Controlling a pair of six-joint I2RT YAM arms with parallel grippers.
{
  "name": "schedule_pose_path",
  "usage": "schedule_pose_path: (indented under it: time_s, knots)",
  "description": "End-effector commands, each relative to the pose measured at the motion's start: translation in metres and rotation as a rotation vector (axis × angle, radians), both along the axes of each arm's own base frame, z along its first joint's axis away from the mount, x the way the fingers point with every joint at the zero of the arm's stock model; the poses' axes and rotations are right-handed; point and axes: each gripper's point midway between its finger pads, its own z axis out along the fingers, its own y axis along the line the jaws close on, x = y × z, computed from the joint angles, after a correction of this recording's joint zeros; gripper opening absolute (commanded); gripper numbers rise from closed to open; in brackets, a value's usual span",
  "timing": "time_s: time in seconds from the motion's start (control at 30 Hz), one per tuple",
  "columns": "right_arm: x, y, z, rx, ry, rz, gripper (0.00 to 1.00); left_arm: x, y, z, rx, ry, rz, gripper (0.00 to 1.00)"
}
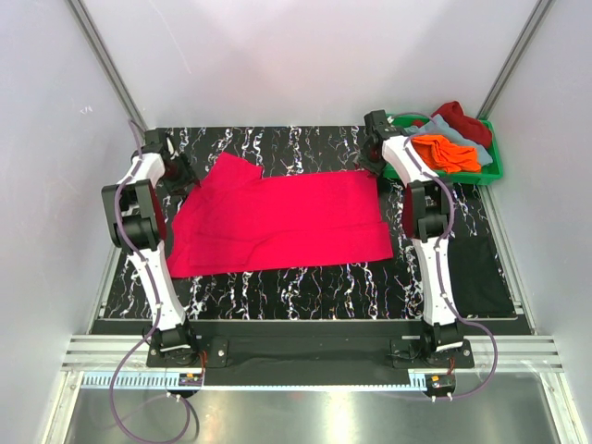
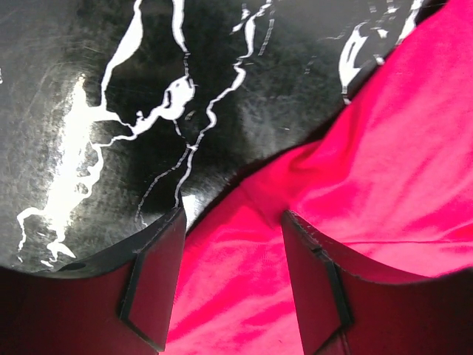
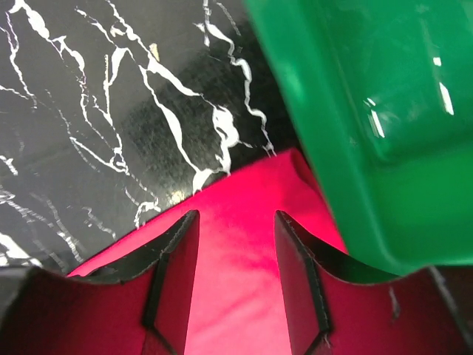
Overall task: Fold and stack the t-shirts
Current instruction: Fold the tshirt
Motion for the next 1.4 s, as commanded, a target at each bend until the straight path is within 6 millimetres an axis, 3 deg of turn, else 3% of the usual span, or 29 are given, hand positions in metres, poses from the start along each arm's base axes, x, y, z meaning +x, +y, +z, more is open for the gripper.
schedule_pose_path:
  time_s: [0.0,0.3,0.77,1.1,1.17,1.2,1.23,1.37]
  knots:
    - [0.009,0.0,0.009,-0.095,-0.041,0.041,0.52,0.008,0.008,0.001,0.03,-0.015,-0.006,0.59]
    - [0.018,0.0,0.002,-0.172,-0.054,0.085,0.52,0.024,0.0,-0.01,-0.046,-0.017,0.012,0.57]
    - [0.018,0.009,-0.02,-0.185,-0.022,0.122,0.46,0.029,0.015,-0.025,-0.104,-0.001,0.091,0.22]
    - [0.015,0.012,-0.029,-0.19,0.0,0.145,0.35,0.038,0.014,-0.016,-0.149,-0.031,0.096,0.16]
    - [0.014,0.011,-0.03,-0.19,0.003,0.143,0.35,0.039,0.013,-0.014,-0.153,-0.039,0.084,0.21]
    - [0.013,0.011,-0.03,-0.193,0.006,0.143,0.35,0.04,0.012,-0.012,-0.159,-0.044,0.073,0.3]
    - [0.013,0.011,-0.03,-0.194,0.007,0.145,0.35,0.041,0.012,-0.01,-0.157,-0.052,0.066,0.45]
    - [0.012,0.011,-0.031,-0.191,0.01,0.138,0.35,0.042,0.009,-0.008,-0.169,-0.062,0.044,0.5]
